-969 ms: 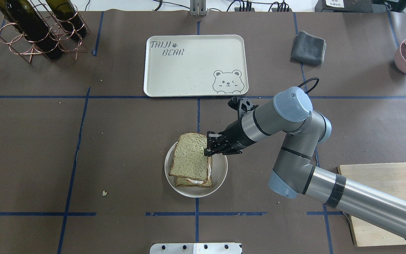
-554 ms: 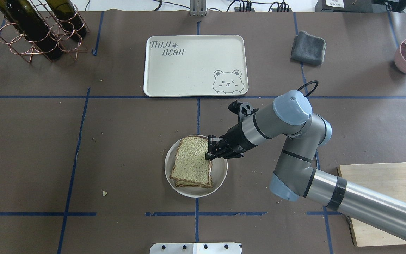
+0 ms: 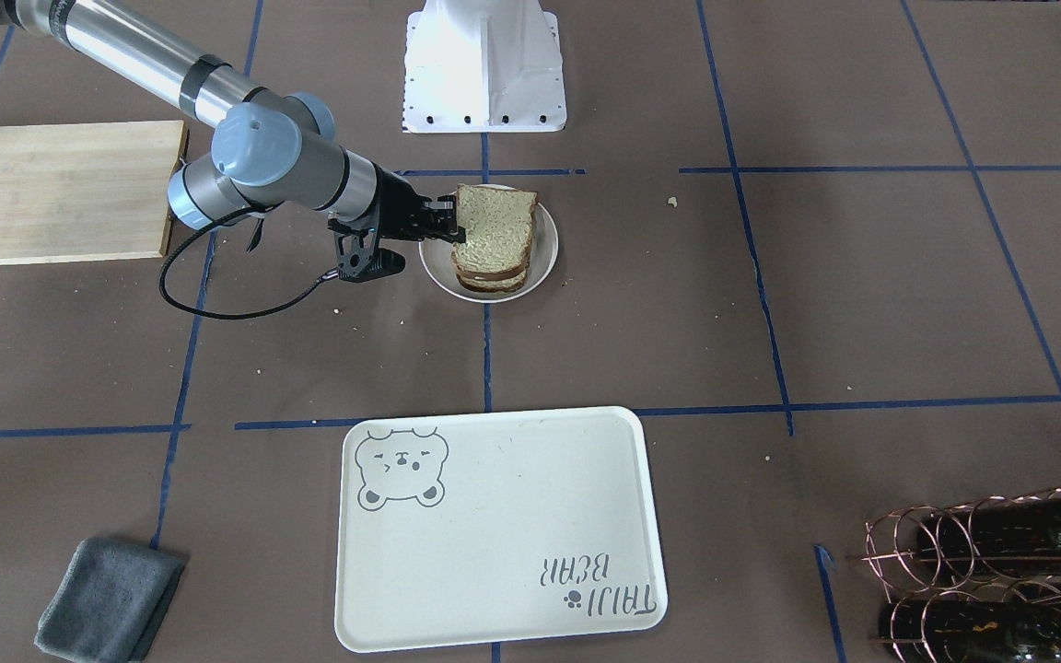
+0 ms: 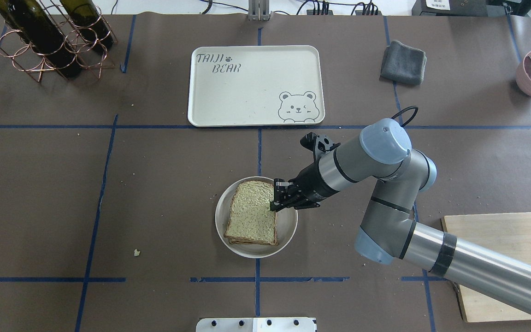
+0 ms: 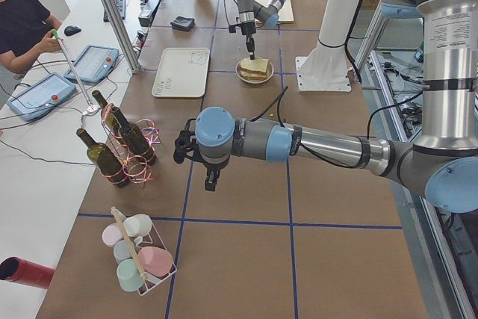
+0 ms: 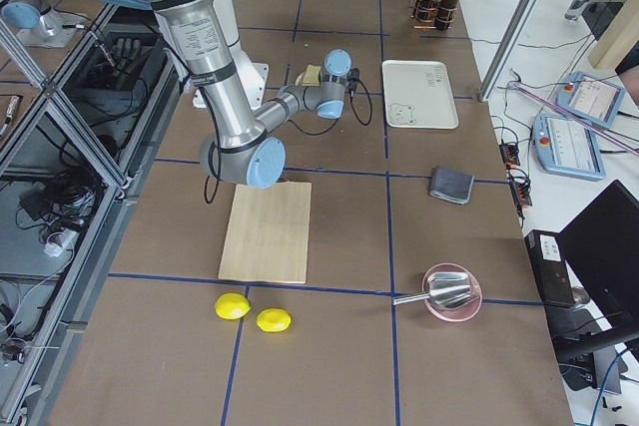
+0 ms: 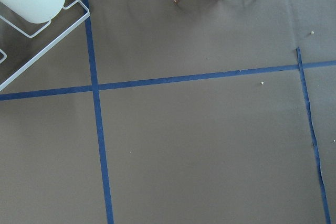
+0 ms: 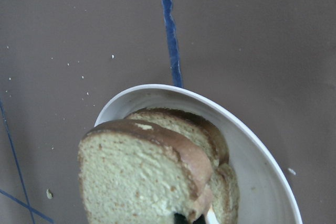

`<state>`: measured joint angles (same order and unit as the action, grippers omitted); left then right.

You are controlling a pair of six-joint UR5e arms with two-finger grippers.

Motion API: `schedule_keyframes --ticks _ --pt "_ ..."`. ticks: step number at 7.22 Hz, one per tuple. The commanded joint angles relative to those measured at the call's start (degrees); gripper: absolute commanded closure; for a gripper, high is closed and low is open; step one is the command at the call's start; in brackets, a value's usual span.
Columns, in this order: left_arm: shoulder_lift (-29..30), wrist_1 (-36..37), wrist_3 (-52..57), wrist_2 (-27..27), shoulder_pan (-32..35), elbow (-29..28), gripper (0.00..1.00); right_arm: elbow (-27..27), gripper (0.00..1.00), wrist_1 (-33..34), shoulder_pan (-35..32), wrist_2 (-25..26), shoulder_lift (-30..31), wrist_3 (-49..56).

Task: Make sandwich and place on tray
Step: 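Lower the bread slice onto the egg toast and open the right gripper, then raise the right gripper away while the left gripper reaches toward the plate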

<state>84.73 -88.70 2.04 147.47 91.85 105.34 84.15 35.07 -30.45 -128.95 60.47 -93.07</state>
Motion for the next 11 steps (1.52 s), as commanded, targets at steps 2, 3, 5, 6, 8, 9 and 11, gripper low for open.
schedule_keyframes --ticks 2,3,5,6,8,9,11 --pt "0.1 -5.8 -2.4 2.5 -0.9 0.1 0.0 0.6 0.0 0.2 -0.5 1.0 0.1 -0.1" --pt "0.2 -10.0 -8.0 4.1 -3.5 0.3 0.0 1.4 0.0 0.1 -2.5 0.6 0.2 -0.1" --pt "0.1 -28.2 -30.5 3.4 -14.3 0.5 0.0 2.1 0.0 0.1 -7.8 -1.6 3.1 0.3" --pt "0.2 -37.1 -41.2 -2.2 -22.0 1.0 0.0 2.1 0.0 0.2 -11.4 -4.5 4.5 3.4" --pt "6.6 -43.2 -63.4 -12.2 -37.1 1.8 0.0 1.5 0.0 0.3 -18.8 -10.3 6.8 7.8" --pt "12.0 -43.0 -74.1 -17.3 -45.6 1.5 0.0 1.5 0.0 0.3 -20.9 -10.8 8.9 13.4" --pt "19.7 -38.2 -84.9 -28.8 -57.1 0.7 0.0 1.6 0.0 5.6 -26.1 -13.7 10.5 22.7"
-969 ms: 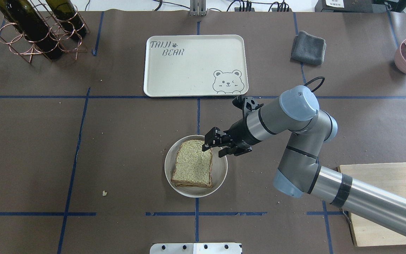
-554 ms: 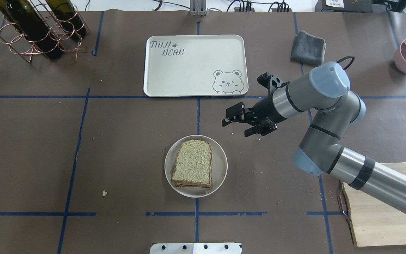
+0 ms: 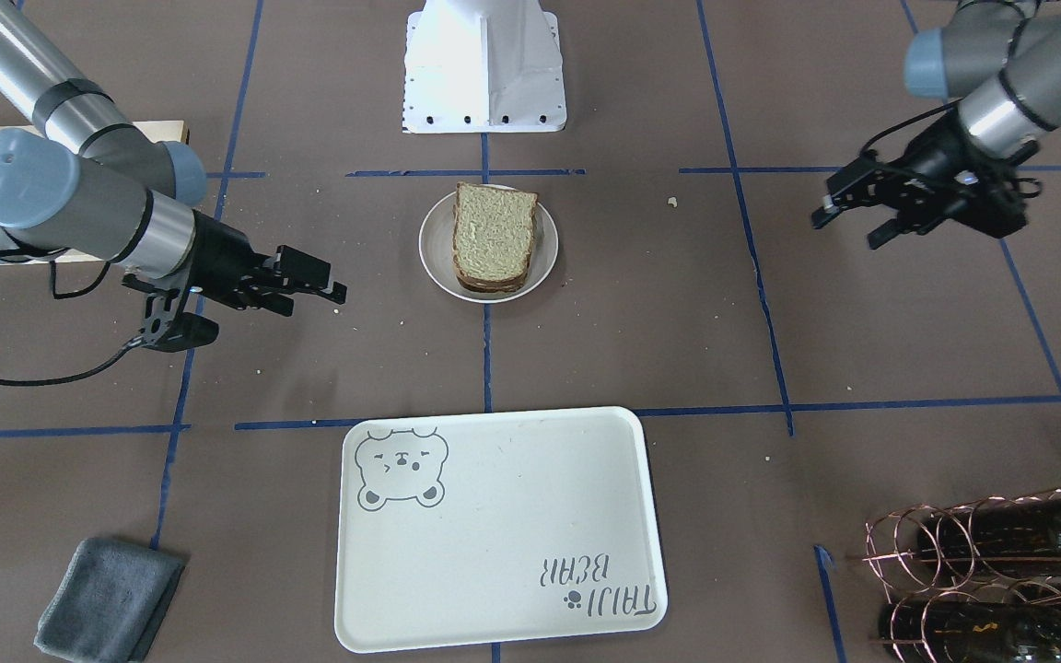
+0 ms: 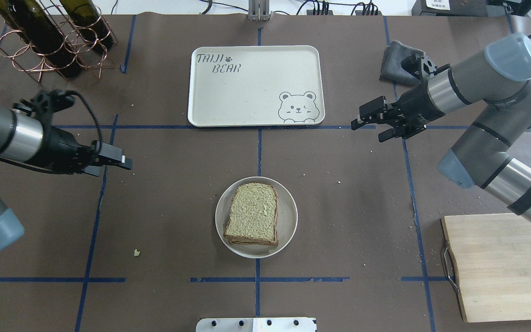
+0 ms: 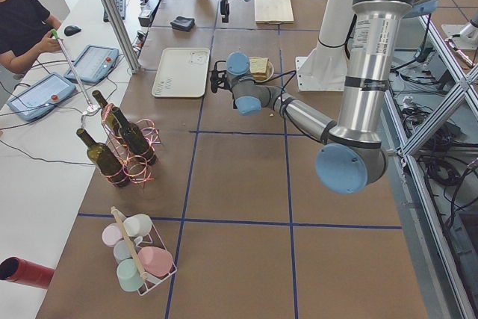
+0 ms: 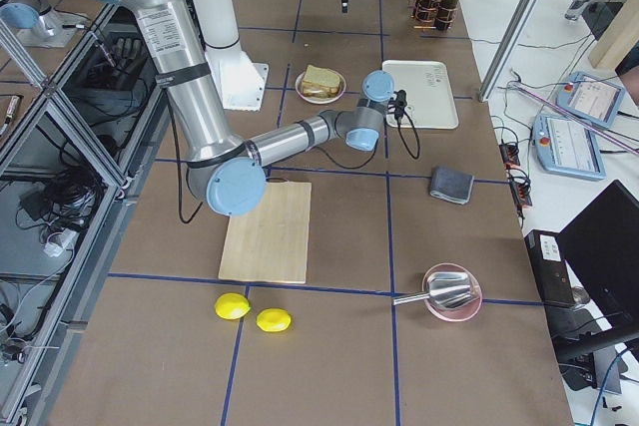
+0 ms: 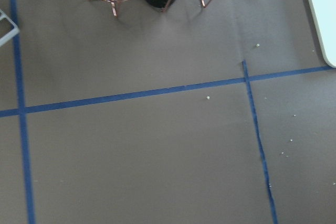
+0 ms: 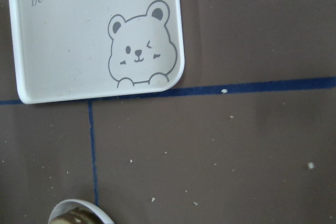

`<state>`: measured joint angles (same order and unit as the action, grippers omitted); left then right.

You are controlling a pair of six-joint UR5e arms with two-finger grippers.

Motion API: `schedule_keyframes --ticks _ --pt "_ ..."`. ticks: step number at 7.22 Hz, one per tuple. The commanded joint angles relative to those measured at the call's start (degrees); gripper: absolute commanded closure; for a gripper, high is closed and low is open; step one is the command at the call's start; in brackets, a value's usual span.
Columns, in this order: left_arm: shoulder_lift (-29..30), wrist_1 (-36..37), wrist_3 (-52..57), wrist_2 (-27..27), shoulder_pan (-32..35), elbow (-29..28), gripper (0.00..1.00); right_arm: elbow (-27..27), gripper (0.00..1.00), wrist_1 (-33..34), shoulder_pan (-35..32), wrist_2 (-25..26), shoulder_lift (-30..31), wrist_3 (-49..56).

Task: Make sandwich and place on tray
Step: 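Raise the right gripper away while the left gripper reaches toward the plate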

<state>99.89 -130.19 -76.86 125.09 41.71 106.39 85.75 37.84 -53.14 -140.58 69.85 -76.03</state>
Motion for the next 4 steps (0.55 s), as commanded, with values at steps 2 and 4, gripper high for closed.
schedule_keyframes --ticks 2,4 --pt "9.4 12.4 -6.3 -13.6 -12.1 -0.9 0.21 0.1 0.0 8.2 -6.4 -2.2 2.4 17.6" --pt "12.3 12.4 -10.3 -13.9 -15.2 -3.7 0.37 0.1 0.0 14.4 -9.6 -2.2 2.5 27.4"
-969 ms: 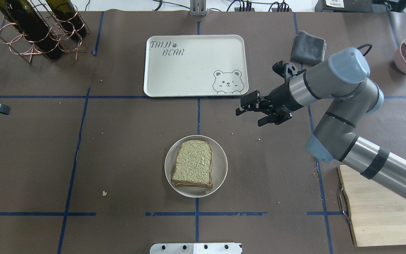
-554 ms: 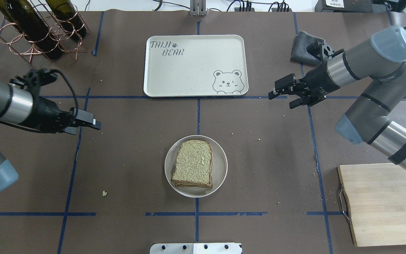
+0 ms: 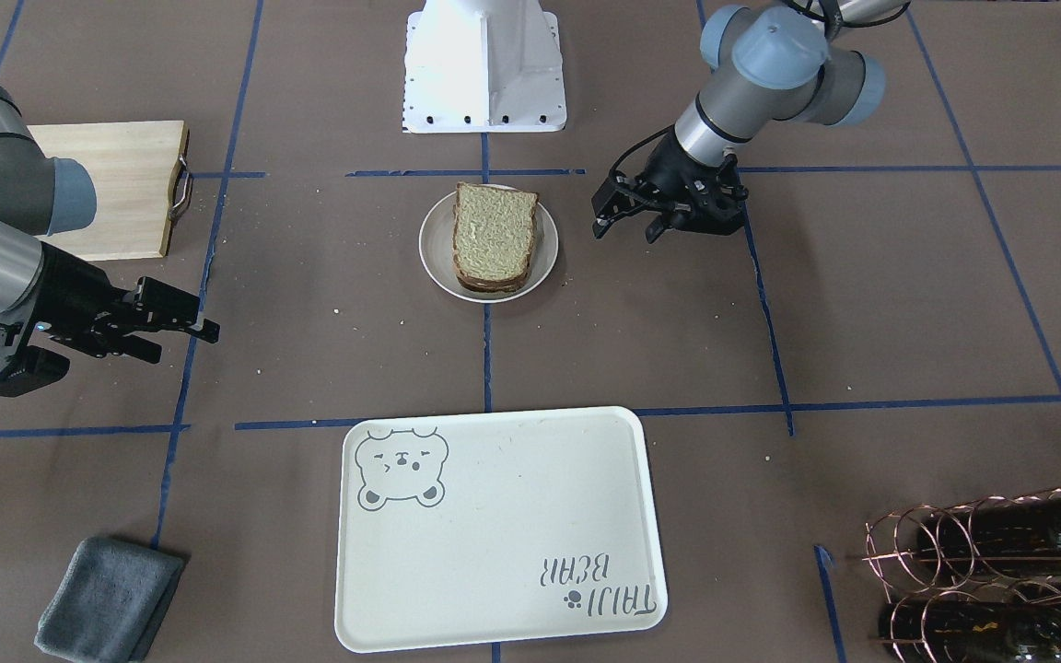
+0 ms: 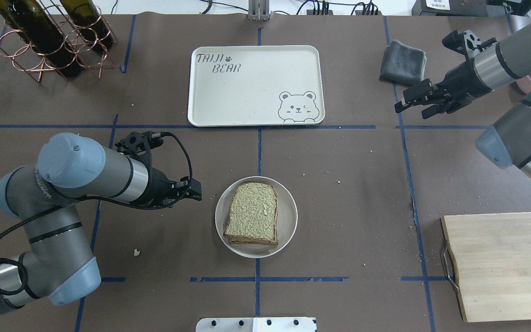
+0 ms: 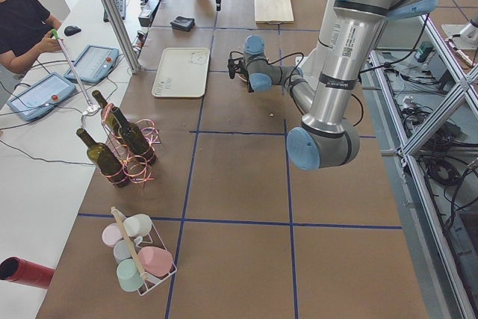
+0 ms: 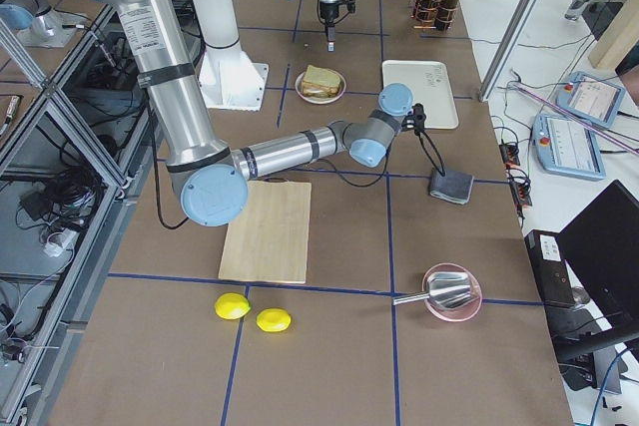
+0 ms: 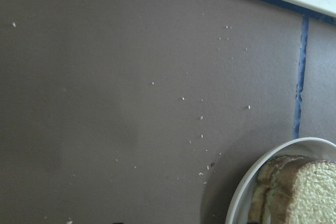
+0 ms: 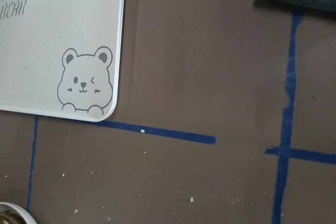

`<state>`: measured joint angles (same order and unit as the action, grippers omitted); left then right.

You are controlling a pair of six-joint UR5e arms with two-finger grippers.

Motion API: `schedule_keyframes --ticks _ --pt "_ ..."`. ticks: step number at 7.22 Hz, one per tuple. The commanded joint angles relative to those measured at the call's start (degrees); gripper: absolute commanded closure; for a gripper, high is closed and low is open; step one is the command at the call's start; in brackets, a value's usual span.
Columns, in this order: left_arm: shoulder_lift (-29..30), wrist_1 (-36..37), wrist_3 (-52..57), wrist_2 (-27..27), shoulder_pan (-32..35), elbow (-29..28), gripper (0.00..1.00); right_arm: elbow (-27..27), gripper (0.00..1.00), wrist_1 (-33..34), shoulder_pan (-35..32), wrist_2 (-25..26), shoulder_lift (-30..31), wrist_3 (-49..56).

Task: Make sandwich and place on tray
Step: 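Raise the right gripper away while the left gripper reaches toward the plate, then grasp the rim of the white plate with the left gripper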

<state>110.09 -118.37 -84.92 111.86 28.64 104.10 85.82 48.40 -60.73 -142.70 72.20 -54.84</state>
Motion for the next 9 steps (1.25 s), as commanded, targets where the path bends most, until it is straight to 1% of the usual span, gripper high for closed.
schedule_keyframes --ticks 1,2,3,4,7,9 --pt "2.3 0.3 -2.5 -0.4 -2.9 -3.0 0.4 0.1 0.0 6.8 -2.7 0.2 0.1 10.2" --pt "3.6 0.2 -5.2 -0.2 -3.1 -3.5 0.47 0.1 0.0 7.6 -2.7 0.5 0.3 11.8" --pt "4.6 0.2 -9.6 -0.2 -5.0 -4.2 0.51 0.1 0.0 7.6 -2.6 0.5 0.5 11.8" --pt "5.5 0.2 -10.2 -0.2 -5.4 -5.0 0.52 0.1 0.0 7.6 -2.6 0.5 0.6 11.8" --pt "5.4 0.2 -10.0 -0.3 -6.1 -5.9 0.56 1.2 0.0 7.5 -2.4 0.3 1.9 11.8" --pt "5.6 0.2 -9.9 -0.3 -6.1 -6.0 0.66 2.4 0.0 7.5 -2.2 0.2 2.9 11.8"
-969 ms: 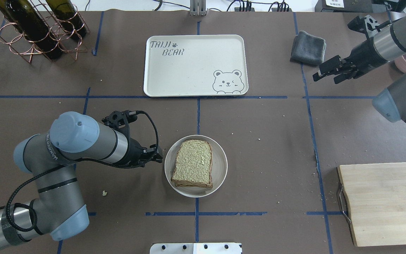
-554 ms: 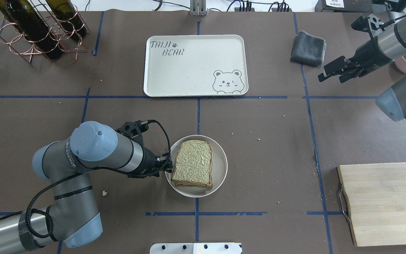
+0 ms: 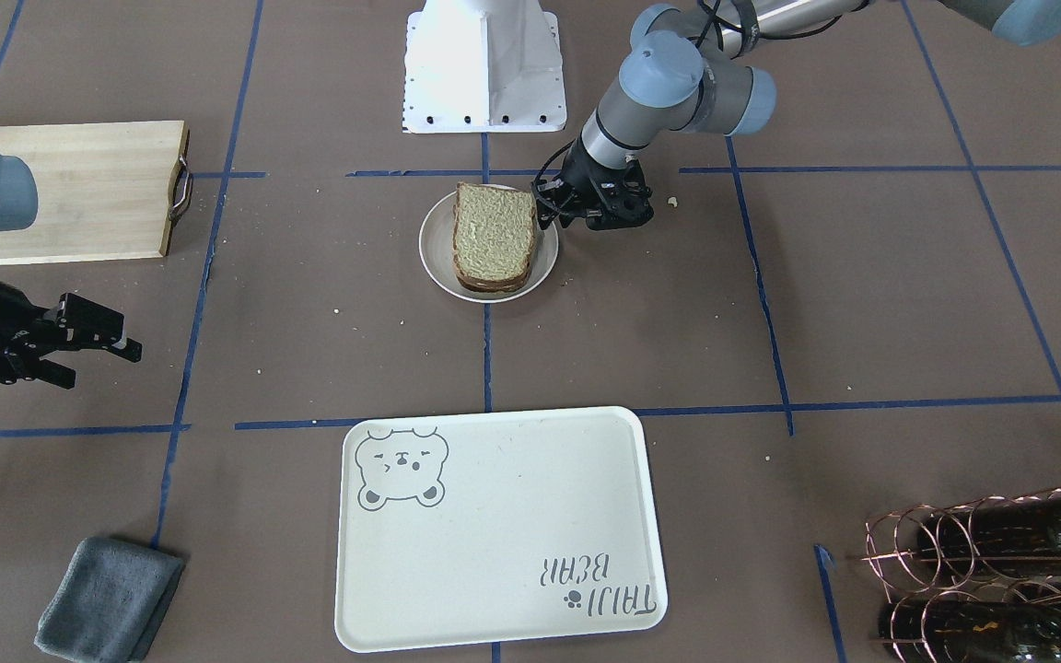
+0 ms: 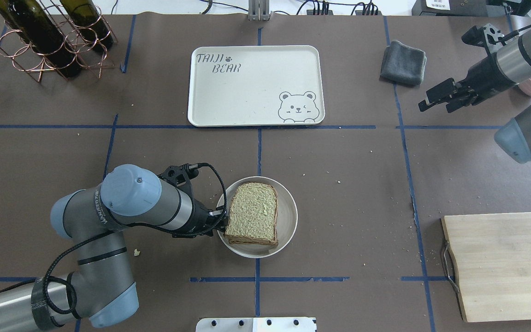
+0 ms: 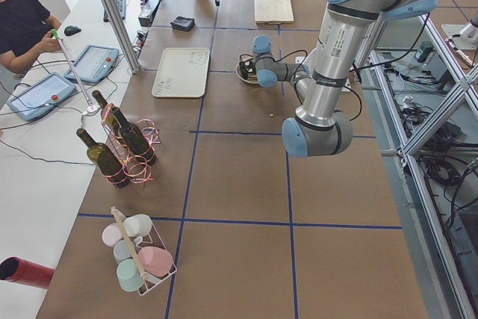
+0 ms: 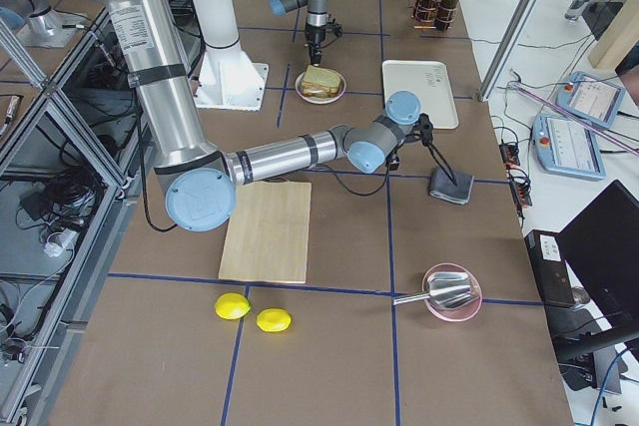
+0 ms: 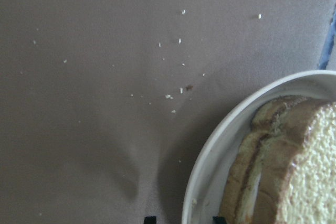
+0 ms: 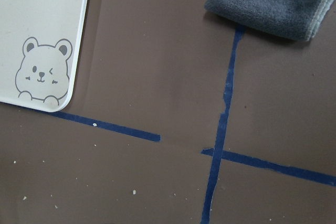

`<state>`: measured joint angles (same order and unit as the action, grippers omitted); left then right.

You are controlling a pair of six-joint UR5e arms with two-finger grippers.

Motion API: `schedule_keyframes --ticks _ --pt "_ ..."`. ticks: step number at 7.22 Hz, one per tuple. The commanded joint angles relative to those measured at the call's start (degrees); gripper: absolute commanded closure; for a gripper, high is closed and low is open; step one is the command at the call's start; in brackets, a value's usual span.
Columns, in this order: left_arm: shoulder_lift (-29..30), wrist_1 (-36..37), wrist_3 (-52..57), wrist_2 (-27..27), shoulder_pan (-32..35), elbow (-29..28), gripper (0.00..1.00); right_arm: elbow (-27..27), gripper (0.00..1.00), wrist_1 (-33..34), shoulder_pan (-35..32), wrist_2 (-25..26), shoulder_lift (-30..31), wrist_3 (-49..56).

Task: Make sandwich and place on tray
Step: 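Grasp the rim of the white plate with the left gripper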

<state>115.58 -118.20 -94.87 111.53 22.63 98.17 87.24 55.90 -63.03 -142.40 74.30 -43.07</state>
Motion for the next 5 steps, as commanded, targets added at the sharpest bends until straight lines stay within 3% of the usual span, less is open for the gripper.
schedule_keyframes --ticks 1,5 --pt "0.1 -0.3 0.2 0.0 -0.1 -0.2 0.66 2.5 0.0 0.0 0.1 -0.2 1.9 0.0" --pt "0.0 -5.2 0.1 0.0 -0.1 -2.9 0.67 3.6 0.0 0.0 0.1 -0.2 2.8 -0.1"
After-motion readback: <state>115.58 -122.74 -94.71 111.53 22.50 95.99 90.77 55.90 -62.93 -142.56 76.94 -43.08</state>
